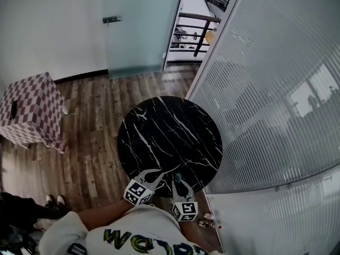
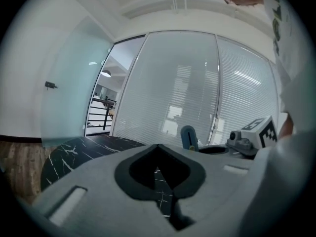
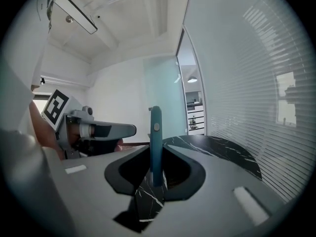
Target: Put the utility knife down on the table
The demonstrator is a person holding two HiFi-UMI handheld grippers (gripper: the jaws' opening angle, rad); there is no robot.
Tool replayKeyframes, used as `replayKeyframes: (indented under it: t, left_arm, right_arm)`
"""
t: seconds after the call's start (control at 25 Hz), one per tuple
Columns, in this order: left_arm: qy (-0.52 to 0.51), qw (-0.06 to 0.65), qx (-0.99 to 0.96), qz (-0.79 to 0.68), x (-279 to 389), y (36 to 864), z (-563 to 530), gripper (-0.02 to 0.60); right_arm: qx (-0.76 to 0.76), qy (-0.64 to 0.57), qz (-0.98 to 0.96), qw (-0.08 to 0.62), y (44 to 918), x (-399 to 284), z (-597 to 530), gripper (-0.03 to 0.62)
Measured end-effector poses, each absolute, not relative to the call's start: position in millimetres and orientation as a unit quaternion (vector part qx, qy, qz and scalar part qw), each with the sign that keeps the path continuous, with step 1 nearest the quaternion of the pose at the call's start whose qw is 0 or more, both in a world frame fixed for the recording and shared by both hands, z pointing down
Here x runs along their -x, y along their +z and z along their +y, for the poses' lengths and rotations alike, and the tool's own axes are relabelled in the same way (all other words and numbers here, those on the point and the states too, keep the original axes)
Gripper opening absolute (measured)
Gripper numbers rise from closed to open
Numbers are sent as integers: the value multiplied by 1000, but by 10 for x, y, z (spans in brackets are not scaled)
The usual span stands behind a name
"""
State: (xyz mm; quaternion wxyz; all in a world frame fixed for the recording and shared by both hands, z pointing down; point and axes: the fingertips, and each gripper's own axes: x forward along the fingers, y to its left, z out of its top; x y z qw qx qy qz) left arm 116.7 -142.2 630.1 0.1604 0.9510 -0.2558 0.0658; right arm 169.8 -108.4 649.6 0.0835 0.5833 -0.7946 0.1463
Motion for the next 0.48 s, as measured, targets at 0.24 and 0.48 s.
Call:
replayKeyframes:
  t: [0.24,0.48]
  left_arm:
    - [74,166,-950,-254,-1164,6545,-1472,0]
    - [88,177,-948,-251,-1195,6782,-1482,0]
  right_arm:
    - [-582,163,-790,98,6790,-1746,-1143,74]
    - [-579,184,-786,118,7029,-1796,-1150,74]
